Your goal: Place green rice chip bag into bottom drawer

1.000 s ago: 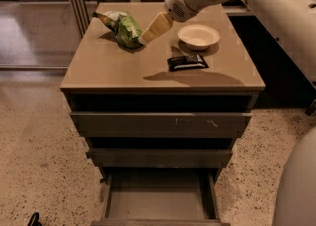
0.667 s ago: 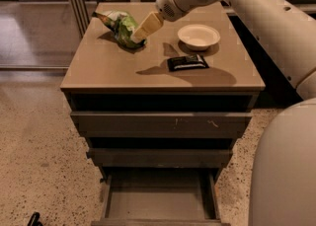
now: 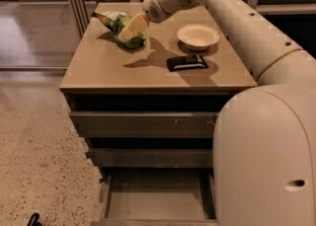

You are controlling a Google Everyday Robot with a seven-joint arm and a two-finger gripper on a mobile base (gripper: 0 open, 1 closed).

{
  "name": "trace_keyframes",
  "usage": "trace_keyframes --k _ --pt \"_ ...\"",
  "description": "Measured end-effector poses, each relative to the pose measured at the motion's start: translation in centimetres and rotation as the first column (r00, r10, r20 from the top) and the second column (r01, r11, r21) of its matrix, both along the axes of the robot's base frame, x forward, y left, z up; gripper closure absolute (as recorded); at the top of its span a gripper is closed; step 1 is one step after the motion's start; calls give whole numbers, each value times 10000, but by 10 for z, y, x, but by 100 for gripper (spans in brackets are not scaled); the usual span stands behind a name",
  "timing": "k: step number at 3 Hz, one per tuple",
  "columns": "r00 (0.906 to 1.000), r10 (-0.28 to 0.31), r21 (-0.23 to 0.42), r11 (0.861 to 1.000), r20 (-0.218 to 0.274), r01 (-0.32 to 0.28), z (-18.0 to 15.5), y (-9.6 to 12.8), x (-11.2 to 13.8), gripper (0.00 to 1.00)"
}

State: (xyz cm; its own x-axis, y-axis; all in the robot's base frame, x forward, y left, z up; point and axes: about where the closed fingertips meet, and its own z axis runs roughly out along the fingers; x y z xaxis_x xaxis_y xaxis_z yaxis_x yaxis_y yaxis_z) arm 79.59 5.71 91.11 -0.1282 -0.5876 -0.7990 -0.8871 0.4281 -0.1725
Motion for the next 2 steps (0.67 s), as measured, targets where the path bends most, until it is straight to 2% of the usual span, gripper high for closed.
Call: trace_keyframes --k 2 --pt "9971 504 277 9984 -565 -489 -21 42 15 3"
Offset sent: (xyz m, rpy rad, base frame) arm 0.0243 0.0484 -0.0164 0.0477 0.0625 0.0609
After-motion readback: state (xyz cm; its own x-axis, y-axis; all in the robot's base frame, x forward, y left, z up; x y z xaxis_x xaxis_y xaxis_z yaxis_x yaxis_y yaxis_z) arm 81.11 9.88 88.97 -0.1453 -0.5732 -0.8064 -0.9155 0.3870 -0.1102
